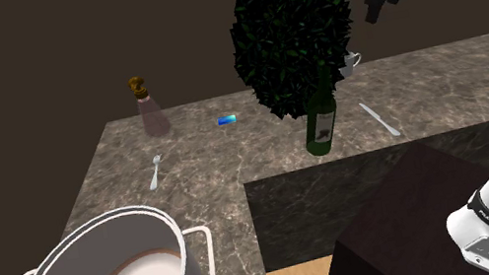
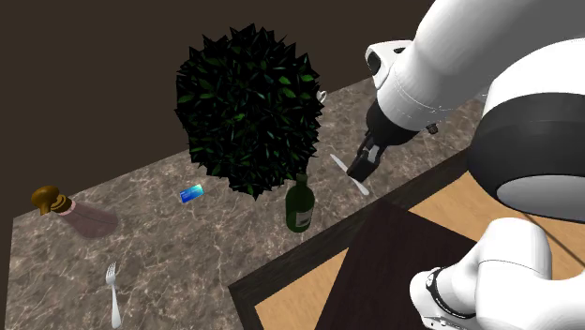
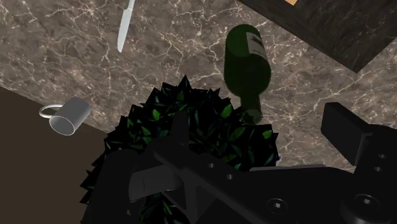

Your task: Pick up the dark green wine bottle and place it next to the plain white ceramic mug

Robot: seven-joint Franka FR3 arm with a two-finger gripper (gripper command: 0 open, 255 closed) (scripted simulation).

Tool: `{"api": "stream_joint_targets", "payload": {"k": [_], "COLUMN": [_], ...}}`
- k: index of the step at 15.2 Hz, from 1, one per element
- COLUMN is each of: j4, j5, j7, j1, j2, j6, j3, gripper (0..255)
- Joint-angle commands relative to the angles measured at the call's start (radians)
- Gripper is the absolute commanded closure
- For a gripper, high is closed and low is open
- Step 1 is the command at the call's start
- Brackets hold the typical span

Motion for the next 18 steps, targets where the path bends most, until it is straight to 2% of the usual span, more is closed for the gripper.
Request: {"api": "stream_joint_targets", "payload": {"k": [1,8,14,18], "j4": [0.0,-0.104,-0.14,-0.164], "j5": [0.0,0.016,0.043,0.043], "j7": [0.0,-0.107,-0.209,-0.211], "j1": [0.0,0.041,0.079,0.079], "j2": [0.0,0.134,0.296,0.32], "j6": [0.0,0.238,0.433,0.481], "j3": [0.0,-0.053,-0.093,-0.096], "gripper": [0,0,0,0]}}
